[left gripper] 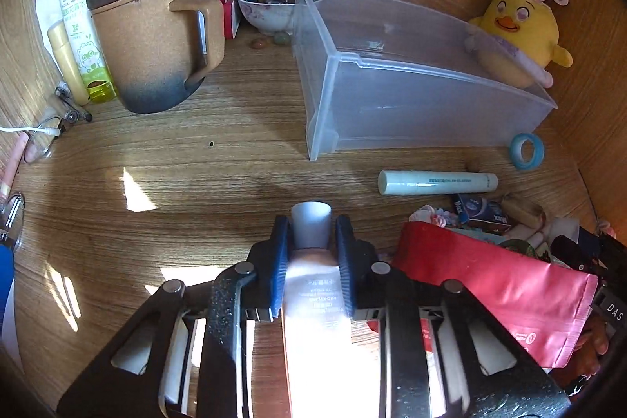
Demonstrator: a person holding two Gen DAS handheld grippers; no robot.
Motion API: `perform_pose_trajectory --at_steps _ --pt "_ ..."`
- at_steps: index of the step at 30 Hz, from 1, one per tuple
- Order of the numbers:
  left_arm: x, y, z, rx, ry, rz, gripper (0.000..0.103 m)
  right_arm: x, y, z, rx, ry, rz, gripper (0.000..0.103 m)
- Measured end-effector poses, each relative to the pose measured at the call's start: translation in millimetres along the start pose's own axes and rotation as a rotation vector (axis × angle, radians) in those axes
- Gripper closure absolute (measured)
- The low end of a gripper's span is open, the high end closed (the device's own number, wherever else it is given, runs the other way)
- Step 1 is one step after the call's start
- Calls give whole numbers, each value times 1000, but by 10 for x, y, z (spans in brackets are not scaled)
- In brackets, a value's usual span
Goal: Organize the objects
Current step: 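Grasp the white tape roll with the right gripper while the left gripper grasps the white lotion bottle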
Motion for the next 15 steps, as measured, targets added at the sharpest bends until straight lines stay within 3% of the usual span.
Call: perform_pose_trajectory --at_steps 15 --pt "424 -222 -103 20 -37 142 83 180 -288 114 -23 12 85 66"
Point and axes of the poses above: each gripper's, at about its wrist camera, not at the fingertips, and x roughly against the way its jaws point, z to its right, y to its underside, the point moved 10 cm from there along -x, roughly the way its jaws point, and after that the axes turned 13 degrees about y, right-handed, at the moved point
